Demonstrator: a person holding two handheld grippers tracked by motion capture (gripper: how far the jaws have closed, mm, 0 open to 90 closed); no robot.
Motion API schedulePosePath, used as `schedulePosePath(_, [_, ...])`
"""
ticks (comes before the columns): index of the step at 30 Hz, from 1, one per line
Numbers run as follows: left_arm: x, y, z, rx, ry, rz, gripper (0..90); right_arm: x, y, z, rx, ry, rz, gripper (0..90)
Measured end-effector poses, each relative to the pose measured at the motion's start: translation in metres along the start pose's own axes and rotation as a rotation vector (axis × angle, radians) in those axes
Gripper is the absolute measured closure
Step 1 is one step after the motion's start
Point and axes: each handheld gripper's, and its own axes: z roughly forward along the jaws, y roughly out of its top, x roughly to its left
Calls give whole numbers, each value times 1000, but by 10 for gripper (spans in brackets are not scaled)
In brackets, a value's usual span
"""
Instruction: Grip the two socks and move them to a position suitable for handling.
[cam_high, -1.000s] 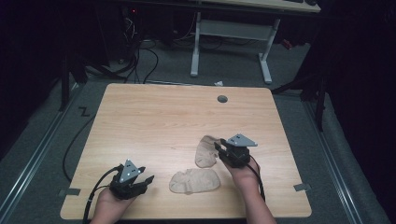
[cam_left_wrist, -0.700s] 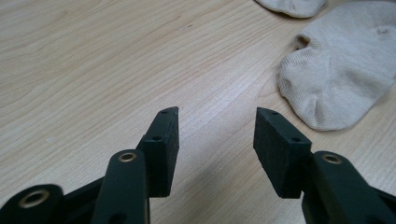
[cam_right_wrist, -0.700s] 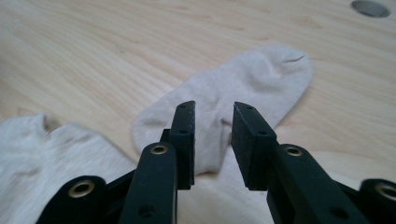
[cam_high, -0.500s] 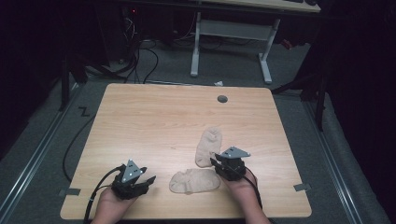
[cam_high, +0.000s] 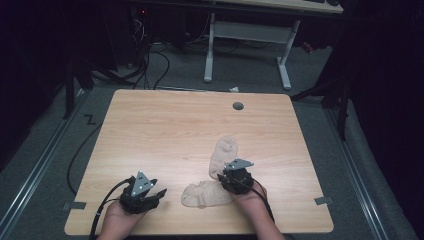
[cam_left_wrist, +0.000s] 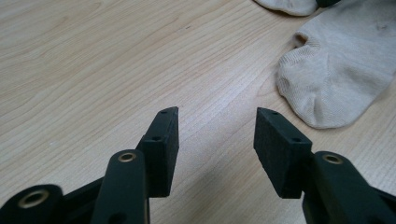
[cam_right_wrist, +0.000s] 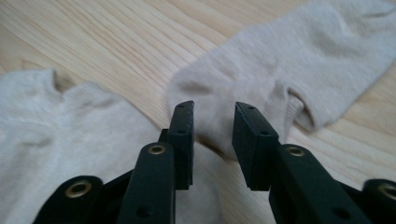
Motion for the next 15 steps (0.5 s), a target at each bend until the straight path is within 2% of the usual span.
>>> schedulePosePath(4, [1, 1, 0, 2, -3, -2, 506, -12, -6, -5, 1, -14, 15, 900])
schedulePosePath(10, [-1, 3, 2, -1, -7, 3, 506, -21, -10, -8, 10, -13, 21, 900])
schedulePosePath(13, [-1, 4, 3, 4, -11, 8, 505, -27, -14, -12, 11, -41, 29, 900])
schedulePosePath(15, [-2, 5, 4, 1, -14, 11, 505, -37, -18, -16, 13, -70, 47, 900])
